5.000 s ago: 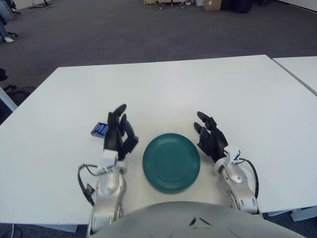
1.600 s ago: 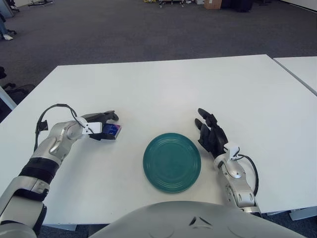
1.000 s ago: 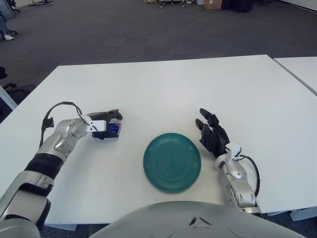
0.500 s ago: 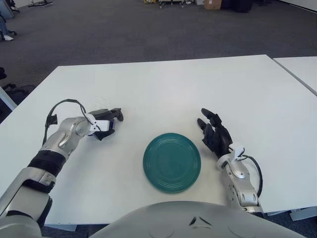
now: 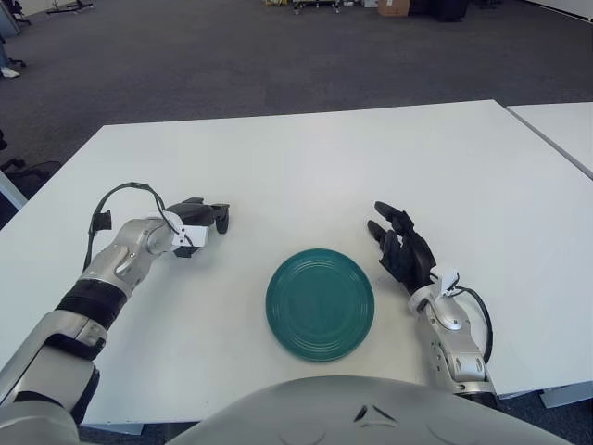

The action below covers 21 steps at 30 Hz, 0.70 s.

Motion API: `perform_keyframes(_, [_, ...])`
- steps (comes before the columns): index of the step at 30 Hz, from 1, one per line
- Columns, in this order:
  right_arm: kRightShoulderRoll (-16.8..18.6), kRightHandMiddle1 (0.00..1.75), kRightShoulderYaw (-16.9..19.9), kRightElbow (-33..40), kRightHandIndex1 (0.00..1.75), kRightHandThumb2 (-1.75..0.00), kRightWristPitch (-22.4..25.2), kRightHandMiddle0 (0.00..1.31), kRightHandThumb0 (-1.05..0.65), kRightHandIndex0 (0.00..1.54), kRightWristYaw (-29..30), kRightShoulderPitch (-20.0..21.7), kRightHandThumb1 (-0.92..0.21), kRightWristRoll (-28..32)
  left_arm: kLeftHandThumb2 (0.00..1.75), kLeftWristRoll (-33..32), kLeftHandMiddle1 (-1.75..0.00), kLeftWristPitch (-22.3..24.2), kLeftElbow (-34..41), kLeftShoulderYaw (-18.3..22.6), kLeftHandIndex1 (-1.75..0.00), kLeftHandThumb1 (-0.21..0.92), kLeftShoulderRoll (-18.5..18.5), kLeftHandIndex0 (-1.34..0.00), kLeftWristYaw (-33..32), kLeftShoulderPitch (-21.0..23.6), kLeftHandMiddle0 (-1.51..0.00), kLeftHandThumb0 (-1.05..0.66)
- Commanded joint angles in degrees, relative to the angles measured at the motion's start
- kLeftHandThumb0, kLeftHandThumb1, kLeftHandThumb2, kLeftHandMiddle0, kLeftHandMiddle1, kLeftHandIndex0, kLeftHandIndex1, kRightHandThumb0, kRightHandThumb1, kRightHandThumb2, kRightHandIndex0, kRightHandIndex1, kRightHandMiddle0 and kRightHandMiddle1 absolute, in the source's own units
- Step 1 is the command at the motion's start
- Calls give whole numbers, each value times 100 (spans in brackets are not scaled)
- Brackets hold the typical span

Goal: Put the gum into the plate.

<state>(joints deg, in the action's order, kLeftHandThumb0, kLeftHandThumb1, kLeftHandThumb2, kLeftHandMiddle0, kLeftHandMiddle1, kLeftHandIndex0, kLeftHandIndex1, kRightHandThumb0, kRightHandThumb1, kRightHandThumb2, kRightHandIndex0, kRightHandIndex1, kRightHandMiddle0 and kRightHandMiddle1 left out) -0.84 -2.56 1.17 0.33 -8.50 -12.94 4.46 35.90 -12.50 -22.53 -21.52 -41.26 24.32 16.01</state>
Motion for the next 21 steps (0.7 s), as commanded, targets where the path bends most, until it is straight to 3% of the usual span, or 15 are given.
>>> perform_keyframes(1, [-58,62,74,-334,2,-88,389,0,-78,34,8,-142,-92,48,129,-19,-173,-113,-78,-203,-175,35,-31,-59,269,-334,-35,1])
perform_keyframes(13, [-124,60,51,-502,1,-90,336,0,-79,34,28,-14,-92,8,133,-89,-152,-181,-64,-106,-175,25,-53,-67,269,-321,-57,0])
perform_keyframes(21, [-127,61,69,-507,1,-90,361,0,-78,34,25,10,-92,46,133,-165,-149,-136,6,-60,-175,24,-68,-66,279,-320,-60,0])
